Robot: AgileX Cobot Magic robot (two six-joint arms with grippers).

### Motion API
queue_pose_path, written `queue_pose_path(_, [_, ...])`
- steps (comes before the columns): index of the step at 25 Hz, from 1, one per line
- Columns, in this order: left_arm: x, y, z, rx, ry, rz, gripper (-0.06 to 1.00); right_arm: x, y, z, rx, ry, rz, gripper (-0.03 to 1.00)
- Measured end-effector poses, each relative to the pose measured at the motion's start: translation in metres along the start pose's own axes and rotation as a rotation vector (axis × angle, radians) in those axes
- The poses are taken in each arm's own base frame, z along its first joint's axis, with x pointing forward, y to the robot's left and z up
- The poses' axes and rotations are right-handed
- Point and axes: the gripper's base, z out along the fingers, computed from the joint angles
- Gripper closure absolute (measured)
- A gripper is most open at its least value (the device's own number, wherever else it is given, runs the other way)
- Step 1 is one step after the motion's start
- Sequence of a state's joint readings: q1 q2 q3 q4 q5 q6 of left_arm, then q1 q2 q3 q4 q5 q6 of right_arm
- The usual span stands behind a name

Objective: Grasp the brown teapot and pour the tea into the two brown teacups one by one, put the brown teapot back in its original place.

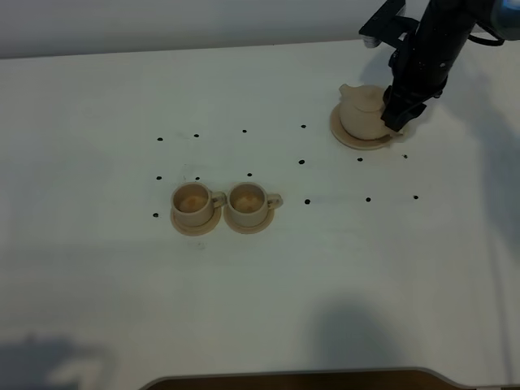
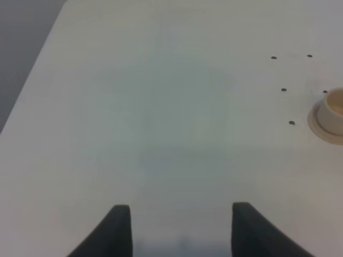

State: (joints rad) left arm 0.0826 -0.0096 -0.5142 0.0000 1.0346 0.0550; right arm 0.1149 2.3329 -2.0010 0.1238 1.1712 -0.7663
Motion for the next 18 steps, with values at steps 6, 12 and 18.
queue_pose_path(6, [0.000,0.000,0.000,0.000,0.000,0.000,0.49,0.001,0.000,0.004,0.017,0.044,-0.017,0.54])
queue_pose_path(12, [0.000,0.000,0.000,0.000,0.000,0.000,0.49,0.002,-0.003,0.016,0.028,0.054,-0.018,0.54])
queue_pose_path(18, [0.000,0.000,0.000,0.000,0.000,0.001,0.49,0.001,-0.004,0.016,0.040,0.048,-0.005,0.55])
